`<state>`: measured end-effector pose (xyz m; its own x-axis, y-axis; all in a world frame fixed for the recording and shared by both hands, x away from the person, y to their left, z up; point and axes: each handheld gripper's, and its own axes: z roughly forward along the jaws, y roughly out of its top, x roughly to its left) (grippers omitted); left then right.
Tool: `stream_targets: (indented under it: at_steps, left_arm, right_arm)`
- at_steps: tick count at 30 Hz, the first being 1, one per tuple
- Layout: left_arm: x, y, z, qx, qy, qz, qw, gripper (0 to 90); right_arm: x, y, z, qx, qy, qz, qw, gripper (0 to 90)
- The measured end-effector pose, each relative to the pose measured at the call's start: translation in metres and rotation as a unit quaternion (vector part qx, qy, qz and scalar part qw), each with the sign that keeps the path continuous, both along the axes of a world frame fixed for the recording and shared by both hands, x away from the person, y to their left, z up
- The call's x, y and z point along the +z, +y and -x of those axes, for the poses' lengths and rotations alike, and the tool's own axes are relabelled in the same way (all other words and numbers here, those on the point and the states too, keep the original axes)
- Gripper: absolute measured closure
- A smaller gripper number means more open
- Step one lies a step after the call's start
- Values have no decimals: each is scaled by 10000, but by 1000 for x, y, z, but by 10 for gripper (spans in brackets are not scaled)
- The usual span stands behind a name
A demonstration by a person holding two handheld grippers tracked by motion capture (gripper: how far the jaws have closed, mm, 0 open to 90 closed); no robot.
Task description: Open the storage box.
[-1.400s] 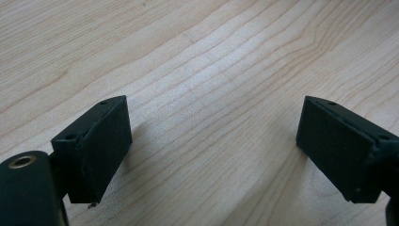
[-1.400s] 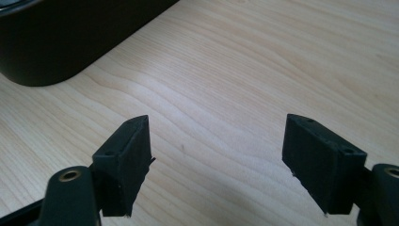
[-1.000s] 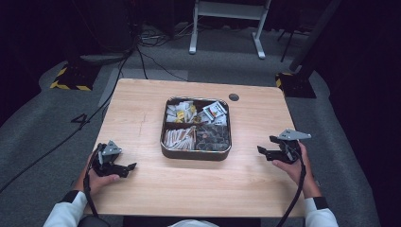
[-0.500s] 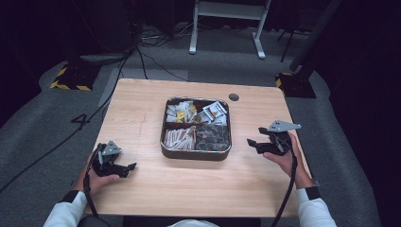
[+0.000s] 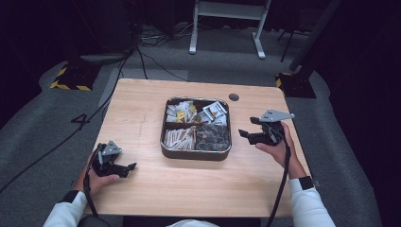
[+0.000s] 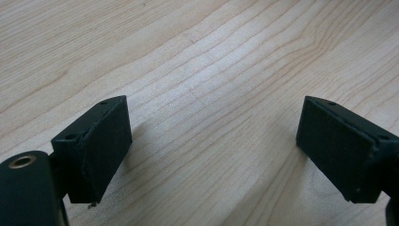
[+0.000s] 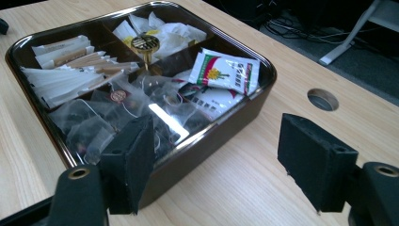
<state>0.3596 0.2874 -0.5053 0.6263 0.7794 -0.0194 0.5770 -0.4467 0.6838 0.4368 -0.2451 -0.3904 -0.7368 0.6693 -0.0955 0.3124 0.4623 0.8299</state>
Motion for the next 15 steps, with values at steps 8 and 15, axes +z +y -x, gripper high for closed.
stream_targets:
  at_steps: [8,15]
  left_arm:
    - [0,0,0,-3,-5,-12,10000,113]
    - [0,0,0,-3,-5,-10,10000,113]
  right_arm:
    - [2,18,-7,149,-11,56,9999,286]
    - [6,29,-13,232,-4,33,9997,285]
